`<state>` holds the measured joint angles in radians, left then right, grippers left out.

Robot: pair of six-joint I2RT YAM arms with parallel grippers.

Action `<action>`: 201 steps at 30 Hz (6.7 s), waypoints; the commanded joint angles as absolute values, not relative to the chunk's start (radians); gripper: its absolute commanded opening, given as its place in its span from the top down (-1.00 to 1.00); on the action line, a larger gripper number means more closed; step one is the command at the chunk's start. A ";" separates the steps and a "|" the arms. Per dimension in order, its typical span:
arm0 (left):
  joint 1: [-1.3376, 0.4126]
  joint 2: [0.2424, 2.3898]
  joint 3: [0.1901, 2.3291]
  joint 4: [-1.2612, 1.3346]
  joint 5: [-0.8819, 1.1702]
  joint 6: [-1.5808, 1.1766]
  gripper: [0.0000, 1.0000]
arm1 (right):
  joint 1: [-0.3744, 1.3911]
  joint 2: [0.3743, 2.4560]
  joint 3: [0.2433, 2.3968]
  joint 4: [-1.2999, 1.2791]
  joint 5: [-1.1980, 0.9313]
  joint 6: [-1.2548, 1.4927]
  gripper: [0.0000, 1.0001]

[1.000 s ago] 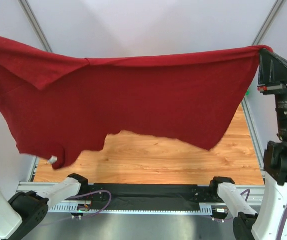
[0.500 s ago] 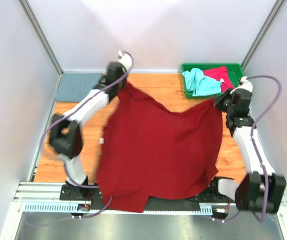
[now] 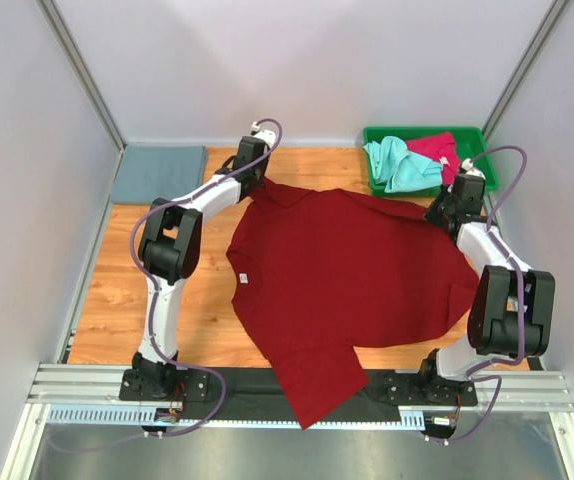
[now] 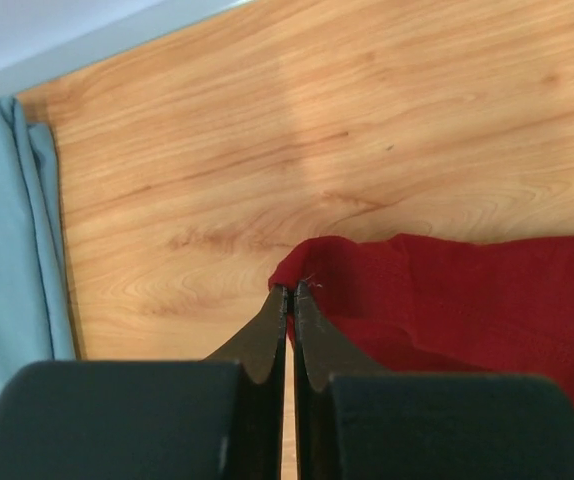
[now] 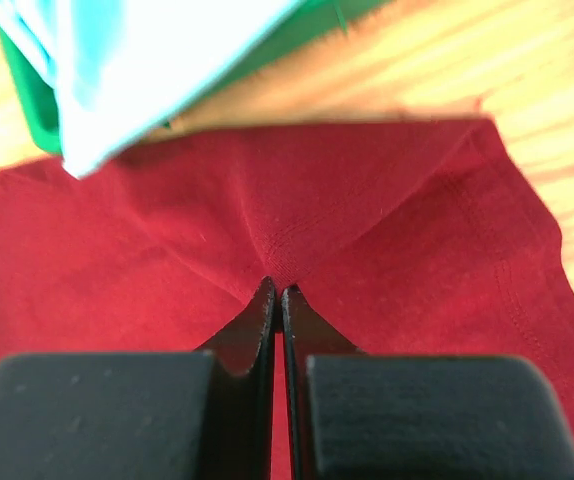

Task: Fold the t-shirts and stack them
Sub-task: Flatten the tshirt out, then fold the tshirt

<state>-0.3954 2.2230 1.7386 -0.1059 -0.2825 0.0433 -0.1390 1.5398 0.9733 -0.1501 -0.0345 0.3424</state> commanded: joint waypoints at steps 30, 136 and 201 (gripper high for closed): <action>-0.575 1.629 1.493 -0.759 -0.138 -0.475 1.00 | -0.215 1.798 1.526 -0.649 0.014 0.319 0.96; -0.583 1.578 1.233 -0.901 -0.121 -0.578 0.26 | -0.141 1.566 0.968 -0.526 -0.221 0.661 0.21; -0.581 1.957 1.454 -0.913 -0.259 -0.384 1.00 | -0.178 1.769 1.081 -0.526 -0.127 0.538 0.67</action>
<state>-0.5812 1.9663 1.4174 -0.9062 -0.1989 -0.4103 -0.1730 1.7802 1.0927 -0.5556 -0.1425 0.5507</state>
